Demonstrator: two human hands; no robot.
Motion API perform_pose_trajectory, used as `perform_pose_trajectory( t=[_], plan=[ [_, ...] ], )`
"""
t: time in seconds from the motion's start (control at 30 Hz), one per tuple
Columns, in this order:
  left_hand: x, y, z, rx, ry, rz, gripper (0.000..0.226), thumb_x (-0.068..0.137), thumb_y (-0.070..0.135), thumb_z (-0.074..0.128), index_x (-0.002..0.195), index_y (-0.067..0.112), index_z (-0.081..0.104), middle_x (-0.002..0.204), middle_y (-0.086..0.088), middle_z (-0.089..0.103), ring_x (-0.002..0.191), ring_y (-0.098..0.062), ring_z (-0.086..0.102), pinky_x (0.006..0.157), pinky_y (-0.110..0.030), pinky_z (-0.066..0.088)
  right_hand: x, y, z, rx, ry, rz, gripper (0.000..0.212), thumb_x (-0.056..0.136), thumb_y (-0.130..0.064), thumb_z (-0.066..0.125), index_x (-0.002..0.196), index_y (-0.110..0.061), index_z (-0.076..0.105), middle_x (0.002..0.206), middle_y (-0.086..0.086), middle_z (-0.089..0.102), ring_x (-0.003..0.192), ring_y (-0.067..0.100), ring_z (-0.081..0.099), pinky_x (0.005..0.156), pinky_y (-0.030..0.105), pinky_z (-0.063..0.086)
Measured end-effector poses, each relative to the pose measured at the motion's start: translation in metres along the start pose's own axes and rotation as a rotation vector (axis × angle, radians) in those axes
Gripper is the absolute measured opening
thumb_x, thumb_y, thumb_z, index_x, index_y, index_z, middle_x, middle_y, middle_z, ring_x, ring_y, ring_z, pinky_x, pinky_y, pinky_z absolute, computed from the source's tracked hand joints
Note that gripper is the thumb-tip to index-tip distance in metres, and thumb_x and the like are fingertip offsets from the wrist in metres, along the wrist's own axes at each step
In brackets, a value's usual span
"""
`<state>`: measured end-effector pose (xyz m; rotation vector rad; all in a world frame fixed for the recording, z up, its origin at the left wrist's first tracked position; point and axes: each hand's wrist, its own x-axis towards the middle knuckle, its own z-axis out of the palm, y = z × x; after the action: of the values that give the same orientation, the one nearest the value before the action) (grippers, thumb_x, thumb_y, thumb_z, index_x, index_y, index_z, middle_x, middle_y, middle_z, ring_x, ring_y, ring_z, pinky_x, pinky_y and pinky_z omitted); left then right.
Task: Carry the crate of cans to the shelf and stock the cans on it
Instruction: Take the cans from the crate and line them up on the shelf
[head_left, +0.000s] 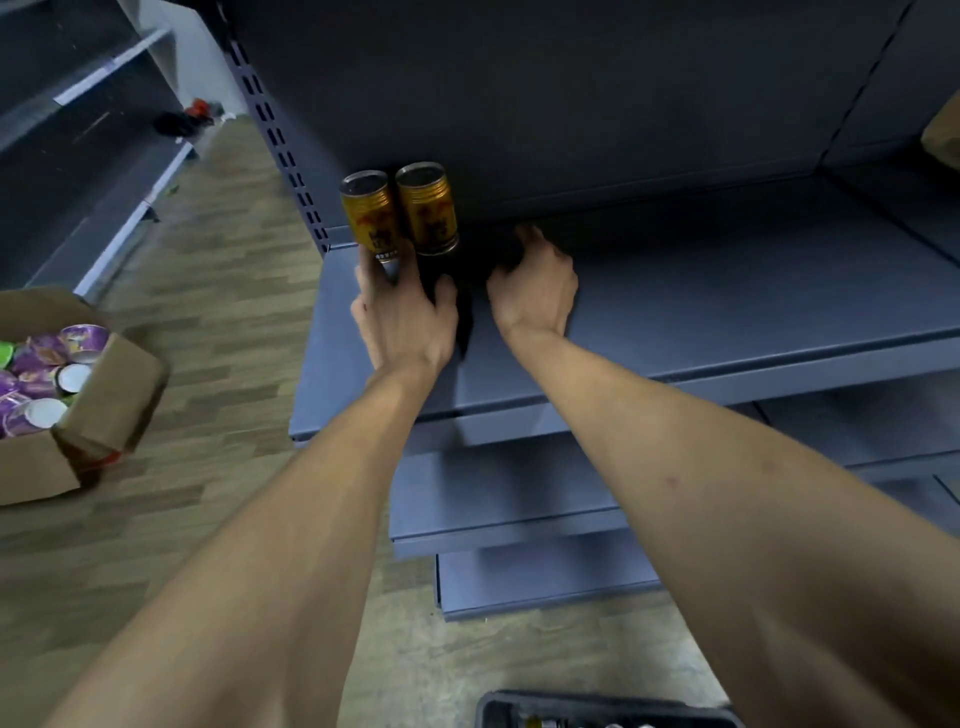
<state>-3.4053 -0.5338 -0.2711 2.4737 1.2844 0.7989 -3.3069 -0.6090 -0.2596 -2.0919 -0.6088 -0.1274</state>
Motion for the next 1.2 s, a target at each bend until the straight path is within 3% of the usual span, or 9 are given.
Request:
perform_pose_trajectory(
  t=[0.3,0.37,0.47,0.53,0.63,0.87,1.03,1.2],
  plan=[
    [-0.096,0.017,-0.045,0.116,0.009,0.025,0.050,0.097,0.041,0.037,0.140,0.018,0.047,0.151,-0.022,0.032,0.132,-0.038,0.037,0.105,-0.045,0.032,-0.066,0.049,-0.077,-0.170,-0.032,-0.177,0.044,0.087,-0.021,0.056,0.131,-0.014,0.060,0.116,0.013,0.067,0.115,0.033,0.055,0.103,0.045,0.038],
    [-0.130,0.014,-0.058,0.107,0.083,0.079,0.041,0.096,0.034,0.041,0.128,0.013,0.056,0.142,-0.019,0.043,0.122,-0.037,0.045,0.097,-0.046,0.039,-0.091,0.062,-0.091,-0.188,-0.023,-0.210,0.037,0.088,-0.020,0.056,0.124,-0.014,0.062,0.115,0.013,0.063,0.113,0.034,0.051,0.098,0.045,0.038],
    [-0.186,0.015,-0.068,0.076,0.134,0.167,0.025,0.090,0.025,0.048,0.106,0.011,0.062,0.112,-0.012,0.054,0.098,-0.033,0.054,0.075,-0.044,0.046,-0.137,0.077,-0.106,-0.191,0.032,-0.285,0.020,0.083,-0.019,0.058,0.102,-0.012,0.063,0.101,0.011,0.057,0.097,0.032,0.051,0.081,0.042,0.038],
    [-0.226,0.020,-0.062,0.058,0.053,0.146,0.020,0.089,0.020,0.051,0.103,0.012,0.062,0.104,-0.011,0.057,0.086,-0.035,0.057,0.066,-0.041,0.043,-0.171,0.091,-0.114,-0.163,-0.007,-0.290,0.014,0.082,-0.017,0.059,0.095,-0.013,0.061,0.096,0.009,0.056,0.091,0.030,0.052,0.077,0.040,0.038],
    [-0.284,0.026,-0.037,0.046,-0.117,0.115,0.019,0.091,0.019,0.050,0.104,0.012,0.062,0.102,-0.011,0.060,0.079,-0.038,0.060,0.062,-0.041,0.042,-0.221,0.125,-0.121,-0.177,-0.160,-0.206,0.015,0.086,-0.018,0.057,0.101,-0.014,0.059,0.100,0.007,0.059,0.094,0.029,0.056,0.081,0.039,0.038],
    [-0.400,0.011,0.049,0.110,-0.480,0.000,0.034,0.094,0.024,0.048,0.127,0.015,0.051,0.120,-0.015,0.054,0.101,-0.039,0.059,0.078,-0.043,0.044,-0.321,0.228,-0.123,-0.309,-0.396,0.023,0.031,0.090,-0.015,0.054,0.121,-0.015,0.058,0.117,0.011,0.061,0.108,0.032,0.058,0.091,0.044,0.045],
    [-0.483,-0.017,0.106,0.164,-0.719,-0.113,0.036,0.093,0.027,0.051,0.127,0.014,0.047,0.122,-0.015,0.052,0.107,-0.038,0.058,0.084,-0.042,0.046,-0.400,0.308,-0.116,-0.369,-0.513,0.259,0.032,0.088,-0.013,0.057,0.120,-0.013,0.058,0.117,0.012,0.061,0.104,0.035,0.061,0.087,0.039,0.050],
    [-0.547,-0.054,0.164,0.200,-0.877,-0.133,0.040,0.093,0.027,0.055,0.130,0.013,0.050,0.125,-0.017,0.055,0.110,-0.037,0.058,0.086,-0.041,0.047,-0.457,0.388,-0.094,-0.441,-0.666,0.437,0.034,0.089,-0.013,0.057,0.122,-0.010,0.063,0.125,0.016,0.057,0.111,0.038,0.059,0.092,0.039,0.051]
  ],
)
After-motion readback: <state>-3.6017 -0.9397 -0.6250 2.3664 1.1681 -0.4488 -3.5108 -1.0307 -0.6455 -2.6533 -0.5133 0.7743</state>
